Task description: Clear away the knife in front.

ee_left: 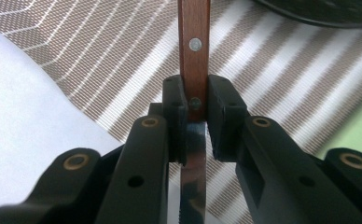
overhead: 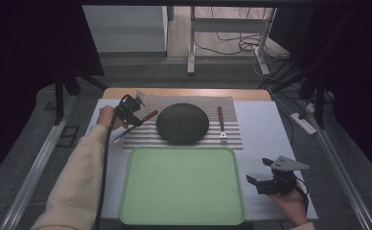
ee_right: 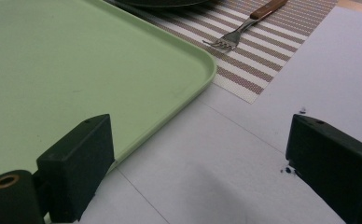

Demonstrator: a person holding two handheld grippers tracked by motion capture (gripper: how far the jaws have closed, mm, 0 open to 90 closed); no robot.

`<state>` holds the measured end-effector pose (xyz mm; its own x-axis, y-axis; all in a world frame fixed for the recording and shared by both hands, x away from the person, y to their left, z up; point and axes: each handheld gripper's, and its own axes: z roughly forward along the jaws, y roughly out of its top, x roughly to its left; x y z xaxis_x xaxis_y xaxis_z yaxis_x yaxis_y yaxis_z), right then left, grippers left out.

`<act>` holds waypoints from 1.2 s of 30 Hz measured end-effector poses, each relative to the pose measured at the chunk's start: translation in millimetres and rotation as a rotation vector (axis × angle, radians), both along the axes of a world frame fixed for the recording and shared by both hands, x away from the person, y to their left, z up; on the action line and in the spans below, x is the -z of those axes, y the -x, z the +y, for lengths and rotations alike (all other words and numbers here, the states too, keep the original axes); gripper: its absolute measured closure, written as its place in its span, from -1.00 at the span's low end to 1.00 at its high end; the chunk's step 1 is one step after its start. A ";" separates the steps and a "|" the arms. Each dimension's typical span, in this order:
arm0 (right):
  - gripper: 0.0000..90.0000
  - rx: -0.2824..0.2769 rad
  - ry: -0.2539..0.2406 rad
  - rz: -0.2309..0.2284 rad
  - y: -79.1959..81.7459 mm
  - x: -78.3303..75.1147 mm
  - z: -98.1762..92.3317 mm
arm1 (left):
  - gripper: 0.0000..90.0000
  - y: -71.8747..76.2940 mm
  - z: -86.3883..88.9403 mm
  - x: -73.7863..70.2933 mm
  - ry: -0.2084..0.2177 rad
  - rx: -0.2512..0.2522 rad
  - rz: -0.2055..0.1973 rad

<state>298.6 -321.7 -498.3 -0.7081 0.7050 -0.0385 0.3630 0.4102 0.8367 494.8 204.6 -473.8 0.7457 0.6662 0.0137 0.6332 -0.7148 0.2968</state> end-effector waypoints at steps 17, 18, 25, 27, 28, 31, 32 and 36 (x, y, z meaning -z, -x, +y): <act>-0.83 -0.010 -0.019 -0.001 -2.2 -1.2 1.0 | 0.73 77.6 -30.2 -25.5 0.088 0.118 -0.029; -0.82 -0.014 -0.021 -0.002 -3.2 -1.0 1.4 | 0.73 87.7 -36.9 -25.5 0.091 0.135 -0.029; -0.82 -0.019 -0.018 -0.003 -3.6 -1.7 3.0 | 0.73 117.4 -57.2 -18.9 0.123 0.192 -0.018; -0.83 -0.018 -0.018 -0.002 -3.4 -1.6 3.1 | 0.73 124.2 -63.5 -14.8 0.120 0.206 -0.006; -0.83 -0.018 -0.017 -0.001 -3.4 -1.6 3.1 | 0.73 127.6 -66.9 -12.3 0.120 0.215 0.001; -0.83 -0.017 -0.016 -0.001 -3.0 -1.6 3.1 | 0.73 136.3 -73.6 -6.1 0.133 0.229 0.016; -0.83 -0.017 -0.016 -0.001 -2.9 -1.6 3.2 | 0.73 139.4 -75.7 -3.6 0.135 0.236 0.021; -0.83 -0.018 -0.016 0.001 -3.0 -1.4 3.3 | 0.73 148.1 -80.4 4.0 0.144 0.247 0.040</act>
<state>301.5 -318.5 -496.9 -0.7206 0.6928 -0.0269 0.3562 0.4032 0.8430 346.7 124.2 -477.8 0.8838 0.4568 -0.1012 0.4582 -0.8012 0.3848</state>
